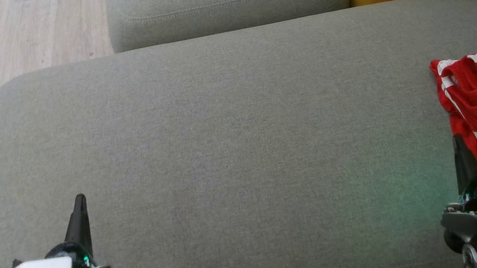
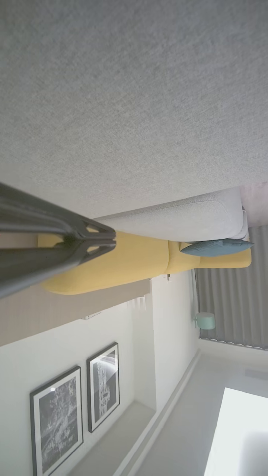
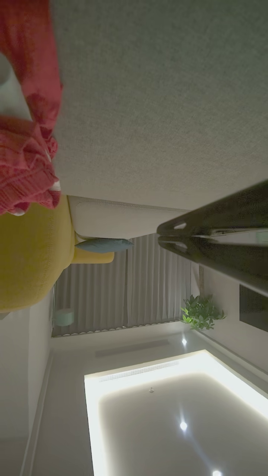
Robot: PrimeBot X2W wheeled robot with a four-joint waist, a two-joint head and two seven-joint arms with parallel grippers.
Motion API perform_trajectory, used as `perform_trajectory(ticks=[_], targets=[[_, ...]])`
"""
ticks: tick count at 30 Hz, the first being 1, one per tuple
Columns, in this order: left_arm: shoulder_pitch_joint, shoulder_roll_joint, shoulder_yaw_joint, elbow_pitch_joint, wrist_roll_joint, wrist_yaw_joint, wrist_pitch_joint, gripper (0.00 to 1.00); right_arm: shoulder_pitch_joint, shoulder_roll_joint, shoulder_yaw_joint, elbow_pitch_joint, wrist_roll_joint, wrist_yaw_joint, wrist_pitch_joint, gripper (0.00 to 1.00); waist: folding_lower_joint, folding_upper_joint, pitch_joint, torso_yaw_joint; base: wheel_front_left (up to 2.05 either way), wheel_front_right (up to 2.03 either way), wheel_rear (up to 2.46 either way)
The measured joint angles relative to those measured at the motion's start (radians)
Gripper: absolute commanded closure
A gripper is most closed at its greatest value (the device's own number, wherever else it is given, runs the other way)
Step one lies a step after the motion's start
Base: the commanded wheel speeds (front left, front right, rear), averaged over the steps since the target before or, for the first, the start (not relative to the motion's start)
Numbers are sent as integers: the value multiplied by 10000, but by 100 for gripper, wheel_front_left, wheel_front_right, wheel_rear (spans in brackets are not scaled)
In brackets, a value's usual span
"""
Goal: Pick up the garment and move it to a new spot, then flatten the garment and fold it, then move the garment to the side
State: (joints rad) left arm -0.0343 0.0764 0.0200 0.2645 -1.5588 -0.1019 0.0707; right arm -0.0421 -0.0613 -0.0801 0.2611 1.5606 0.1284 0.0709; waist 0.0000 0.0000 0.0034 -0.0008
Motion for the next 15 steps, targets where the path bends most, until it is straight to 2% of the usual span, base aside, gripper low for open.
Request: perform_trajectory(ticks=[6,15], targets=[[-187,-148,276,56,-631,-219,157,100,-118,-2,-111,107,685,0,25,100,0,0,-2,8,0,0,0],[-187,-173,290,65,-694,-221,157,100,-117,0,-188,123,748,0,86,100,0,0,-2,8,0,0,0]])
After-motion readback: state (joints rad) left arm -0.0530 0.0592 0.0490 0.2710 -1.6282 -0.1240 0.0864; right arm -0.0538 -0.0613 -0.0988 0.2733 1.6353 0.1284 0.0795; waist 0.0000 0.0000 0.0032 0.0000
